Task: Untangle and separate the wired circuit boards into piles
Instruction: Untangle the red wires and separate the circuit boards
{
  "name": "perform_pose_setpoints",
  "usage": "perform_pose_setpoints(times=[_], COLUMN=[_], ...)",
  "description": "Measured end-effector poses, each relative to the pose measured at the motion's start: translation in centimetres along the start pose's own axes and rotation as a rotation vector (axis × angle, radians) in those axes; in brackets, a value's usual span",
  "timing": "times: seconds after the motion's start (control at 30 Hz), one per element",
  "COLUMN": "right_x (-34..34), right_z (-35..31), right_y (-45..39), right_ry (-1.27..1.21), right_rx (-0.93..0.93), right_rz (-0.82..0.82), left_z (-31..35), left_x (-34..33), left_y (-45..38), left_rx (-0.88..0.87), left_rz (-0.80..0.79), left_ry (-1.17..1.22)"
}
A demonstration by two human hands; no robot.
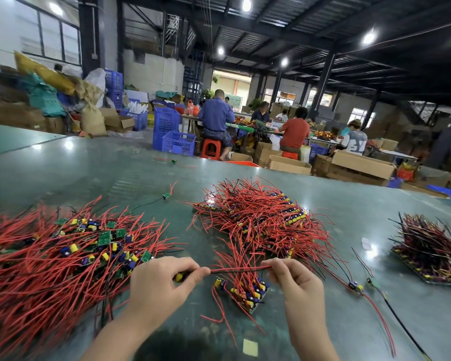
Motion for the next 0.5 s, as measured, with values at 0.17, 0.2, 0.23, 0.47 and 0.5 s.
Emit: perform_pose_setpoints(times=[0.17,0.2,0.23,0.47,0.5], right_x=[-1.2,-1.5,-1.7,-1.1,-1.0], right_z=[1.0,1.1,1.1,0.7,0.5], right_y=[0.4,0.5,0.5,0.3,0.2], right_ry=[-0.468,-0.534,-0.578,-0.557,-0.548], right_rx=[-0.334,-0.382,-0.416,-0.374,-0.337], right_rz=[-0.062,-0.064,-0.064,0.007,0.021], left_z=[0.5,0.6,0.7,0.5,0.4], left_x=[-0.1,-0.2,-0.2,-1.0,-1.2], left_y=[0.0,0.0,0.0,0.5,0.4], left_rx=[-0.174,-0.205,-0.235,-0.039,0.055], left_rz=[0.094,0.111,0.118,-0.154,-0.204], left_ry=[-0.116,-0.132,-0.150,-0.080,-0.024])
Point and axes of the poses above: each hand's wrist, its own y-axis away from the middle knuckle, its own x-axis out of the back of the hand, z = x × y, the point moved 4 cm from there along -y, towards the middle knuckle, and after that the axes turned 3 degrees about y, right-handed, at the moved point
